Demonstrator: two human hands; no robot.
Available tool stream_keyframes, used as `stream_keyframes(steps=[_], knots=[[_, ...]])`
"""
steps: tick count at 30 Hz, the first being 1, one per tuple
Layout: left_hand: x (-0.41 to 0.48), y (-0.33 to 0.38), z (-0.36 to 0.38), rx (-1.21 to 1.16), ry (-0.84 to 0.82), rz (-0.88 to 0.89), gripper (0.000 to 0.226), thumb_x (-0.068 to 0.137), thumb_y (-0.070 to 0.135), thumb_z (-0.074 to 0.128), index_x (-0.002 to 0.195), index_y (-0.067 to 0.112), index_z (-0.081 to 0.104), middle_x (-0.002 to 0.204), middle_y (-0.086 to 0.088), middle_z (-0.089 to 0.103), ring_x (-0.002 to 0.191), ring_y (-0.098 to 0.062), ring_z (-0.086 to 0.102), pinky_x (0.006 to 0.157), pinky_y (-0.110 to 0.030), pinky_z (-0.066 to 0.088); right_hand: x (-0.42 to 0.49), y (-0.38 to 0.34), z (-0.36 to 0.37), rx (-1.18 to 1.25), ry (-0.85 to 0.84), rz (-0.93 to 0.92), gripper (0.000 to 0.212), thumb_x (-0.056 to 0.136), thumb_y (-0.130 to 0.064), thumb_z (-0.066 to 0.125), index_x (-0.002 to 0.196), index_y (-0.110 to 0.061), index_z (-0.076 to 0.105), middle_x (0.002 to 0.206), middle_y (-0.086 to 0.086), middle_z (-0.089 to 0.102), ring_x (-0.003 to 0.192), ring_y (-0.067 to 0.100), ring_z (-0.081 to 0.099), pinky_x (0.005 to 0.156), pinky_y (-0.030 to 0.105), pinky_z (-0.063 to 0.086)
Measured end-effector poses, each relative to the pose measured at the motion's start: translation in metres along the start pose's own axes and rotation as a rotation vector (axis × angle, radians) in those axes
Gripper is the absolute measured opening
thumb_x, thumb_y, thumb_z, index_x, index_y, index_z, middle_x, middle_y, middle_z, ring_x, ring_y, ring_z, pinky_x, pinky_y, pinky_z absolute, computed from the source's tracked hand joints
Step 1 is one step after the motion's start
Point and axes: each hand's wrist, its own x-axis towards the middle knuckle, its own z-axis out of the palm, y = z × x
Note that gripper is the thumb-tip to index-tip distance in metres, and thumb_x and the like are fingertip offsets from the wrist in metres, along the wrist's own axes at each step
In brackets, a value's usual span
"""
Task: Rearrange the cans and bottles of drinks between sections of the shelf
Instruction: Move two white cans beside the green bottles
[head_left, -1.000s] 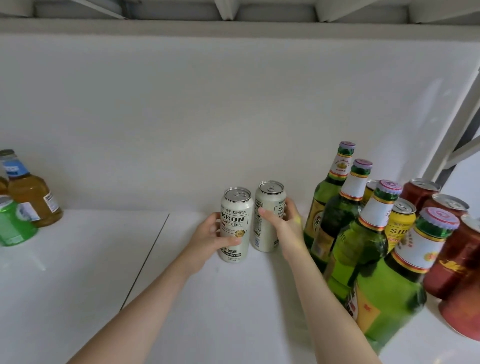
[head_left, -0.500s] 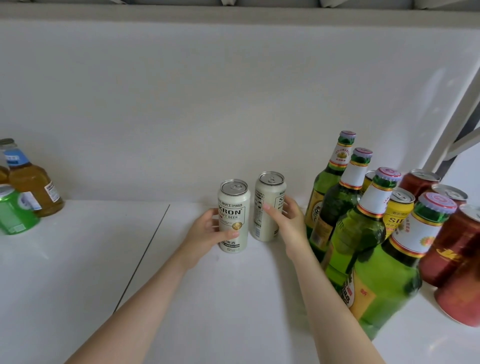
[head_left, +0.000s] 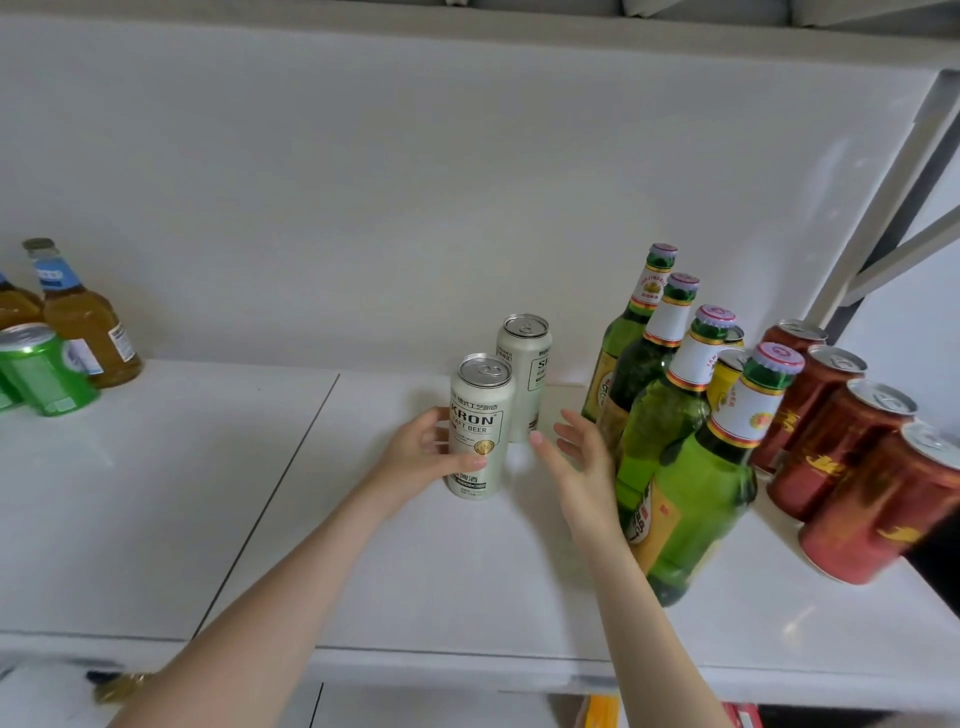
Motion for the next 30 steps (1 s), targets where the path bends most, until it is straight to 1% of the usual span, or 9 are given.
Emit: stream_keyframes(steps=[3, 6, 8, 11, 14, 17, 22, 27, 30], knots=[[-0.006, 0.001, 0.012, -0.005, -0.008, -0.005, 0.076, 0.054, 0.022, 0.091, 0.123, 0.012, 0.059, 0.112, -0.010, 0.073, 0.101, -0.024, 0.071, 0.083, -0.032, 0.058, -0.019, -0.007, -0.009, 0.023, -0.020, 0.030, 0.057, 0.083, -0.041, 0.075, 0.133, -0.026, 0.051, 0.128, 0.000, 0.058, 0.120, 0.013, 0.053, 0.095, 0.026, 0.038], [-0.003, 0.002, 0.023, -0.006, -0.012, -0.008, 0.064, 0.067, -0.001, 0.087, 0.123, 0.007, 0.058, 0.111, -0.013, 0.072, 0.097, -0.021, 0.071, 0.078, -0.026, 0.057, -0.032, -0.013, -0.017, 0.032, -0.026, 0.051, 0.076, 0.070, -0.059, 0.064, 0.136, -0.024, 0.051, 0.127, -0.003, 0.059, 0.119, 0.010, 0.054, 0.091, 0.021, 0.037], [0.001, 0.001, 0.028, 0.003, -0.015, -0.009, 0.059, 0.071, -0.004, 0.083, 0.123, 0.008, 0.058, 0.111, -0.015, 0.072, 0.094, -0.018, 0.071, 0.077, -0.025, 0.056, -0.038, -0.015, -0.019, 0.034, -0.033, 0.053, 0.084, 0.063, -0.068, 0.061, 0.135, -0.026, 0.051, 0.126, -0.005, 0.059, 0.119, 0.008, 0.054, 0.092, 0.020, 0.037], [0.011, -0.001, 0.033, -0.004, -0.022, -0.004, 0.061, 0.069, -0.002, 0.086, 0.122, 0.009, 0.058, 0.113, -0.016, 0.072, 0.097, -0.021, 0.072, 0.080, -0.031, 0.058, -0.041, -0.015, -0.020, 0.053, -0.044, 0.065, 0.085, 0.059, -0.071, 0.058, 0.133, -0.030, 0.051, 0.126, -0.008, 0.059, 0.121, 0.006, 0.053, 0.093, 0.019, 0.038], [0.020, 0.000, 0.037, -0.011, -0.005, 0.001, 0.068, 0.059, 0.011, 0.089, 0.120, 0.011, 0.060, 0.112, -0.014, 0.072, 0.100, -0.024, 0.072, 0.086, -0.038, 0.059, -0.041, -0.015, -0.022, 0.047, -0.062, 0.065, 0.078, 0.064, -0.067, 0.060, 0.133, -0.031, 0.050, 0.128, -0.011, 0.058, 0.122, 0.002, 0.051, 0.088, 0.013, 0.039], [0.027, -0.001, 0.039, -0.018, 0.004, 0.007, 0.068, 0.056, 0.014, 0.088, 0.118, 0.012, 0.061, 0.111, -0.014, 0.071, 0.098, -0.024, 0.071, 0.088, -0.040, 0.058, -0.040, -0.013, -0.022, 0.034, -0.073, 0.062, 0.083, 0.061, -0.069, 0.057, 0.134, -0.031, 0.049, 0.129, -0.013, 0.057, 0.123, 0.003, 0.050, 0.094, 0.018, 0.037], [0.034, -0.002, 0.040, -0.024, 0.024, -0.020, 0.068, 0.058, 0.005, 0.089, 0.117, 0.007, 0.054, 0.114, -0.016, 0.069, 0.096, -0.022, 0.070, 0.088, -0.042, 0.057, -0.037, -0.013, -0.021, 0.028, -0.075, 0.064, 0.088, 0.059, -0.071, 0.056, 0.136, -0.029, 0.048, 0.131, -0.012, 0.056, 0.125, 0.003, 0.049, 0.099, 0.023, 0.036], [0.038, 0.002, 0.041, -0.003, 0.024, -0.049, 0.085, 0.043, 0.027, 0.093, 0.115, 0.006, 0.053, 0.113, -0.016, 0.070, 0.102, -0.029, 0.070, 0.091, -0.048, 0.057, -0.037, -0.014, -0.021, 0.029, -0.062, 0.089, 0.080, 0.063, -0.068, 0.060, 0.133, -0.032, 0.049, 0.129, -0.014, 0.056, 0.124, 0.004, 0.051, 0.099, 0.023, 0.038], [0.040, 0.003, 0.042, 0.031, 0.010, -0.072, 0.079, 0.049, 0.020, 0.095, 0.114, 0.004, 0.053, 0.115, -0.020, 0.069, 0.103, -0.030, 0.070, 0.088, -0.043, 0.058, -0.038, -0.014, -0.021, 0.029, -0.047, 0.111, 0.081, 0.060, -0.069, 0.059, 0.131, -0.032, 0.049, 0.127, -0.014, 0.057, 0.123, 0.007, 0.052, 0.099, 0.024, 0.039]])
